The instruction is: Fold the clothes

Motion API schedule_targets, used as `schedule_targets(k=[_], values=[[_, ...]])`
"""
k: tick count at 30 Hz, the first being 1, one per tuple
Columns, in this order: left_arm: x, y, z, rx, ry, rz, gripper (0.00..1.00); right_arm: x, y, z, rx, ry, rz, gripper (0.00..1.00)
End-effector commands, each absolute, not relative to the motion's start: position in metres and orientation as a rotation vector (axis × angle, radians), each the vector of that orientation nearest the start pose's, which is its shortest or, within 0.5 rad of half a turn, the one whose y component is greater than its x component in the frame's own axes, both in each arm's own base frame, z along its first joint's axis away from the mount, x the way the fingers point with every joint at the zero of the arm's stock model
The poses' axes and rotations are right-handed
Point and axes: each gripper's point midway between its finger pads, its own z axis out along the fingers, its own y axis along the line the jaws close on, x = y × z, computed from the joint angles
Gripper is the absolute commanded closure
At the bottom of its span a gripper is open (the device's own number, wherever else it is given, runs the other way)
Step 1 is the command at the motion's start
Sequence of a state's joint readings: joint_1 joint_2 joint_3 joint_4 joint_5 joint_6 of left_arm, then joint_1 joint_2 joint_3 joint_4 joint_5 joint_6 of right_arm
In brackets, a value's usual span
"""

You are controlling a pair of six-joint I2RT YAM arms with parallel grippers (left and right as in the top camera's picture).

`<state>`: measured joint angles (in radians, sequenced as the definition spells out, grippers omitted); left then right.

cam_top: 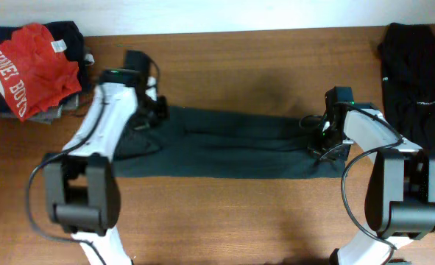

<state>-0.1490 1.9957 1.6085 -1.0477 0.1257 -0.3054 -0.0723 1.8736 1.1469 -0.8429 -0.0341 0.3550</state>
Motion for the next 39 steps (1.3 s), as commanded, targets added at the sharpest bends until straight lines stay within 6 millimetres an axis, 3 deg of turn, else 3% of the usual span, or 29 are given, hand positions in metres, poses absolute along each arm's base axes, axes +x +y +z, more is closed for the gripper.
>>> schedule_targets(k=[1, 5, 11, 17, 25, 32, 36, 39], values=[[0.391, -0.114, 0.042, -0.1, 3.109, -0.256, 1.0, 0.321, -0.02, -0.001, 0.674, 3.075, 0.053, 0.84], [0.395, -0.12, 0.022, -0.083, 3.12, -0.247, 1.0, 0.321, -0.02, -0.001, 0.673, 3.076, 0.052, 0.82], [0.393, -0.112, -0.005, -0.105, 3.172, -0.192, 1.0, 0.322, -0.019, -0.001, 0.674, 3.075, 0.064, 0.82], [0.393, -0.107, -0.019, -0.111, 3.188, -0.156, 0.99, 0.32, -0.019, -0.001, 0.675, 3.079, 0.062, 0.82], [0.407, -0.052, -0.02, -0.212, 3.132, 0.104, 1.0, 0.324, -0.019, -0.001, 0.671, 3.064, 0.064, 0.82], [0.411, 0.016, -0.02, -0.48, 3.103, 0.12, 1.0, 0.333, -0.02, 0.001, 0.664, 3.034, 0.071, 0.82], [0.41, 0.034, -0.02, -0.56, 3.094, 0.101, 1.0, 0.34, -0.02, 0.005, 0.658, 3.014, 0.076, 0.82], [0.41, 0.032, -0.02, -0.558, 3.096, 0.087, 0.99, 0.36, -0.018, 0.022, 0.644, 2.969, 0.12, 0.82]])
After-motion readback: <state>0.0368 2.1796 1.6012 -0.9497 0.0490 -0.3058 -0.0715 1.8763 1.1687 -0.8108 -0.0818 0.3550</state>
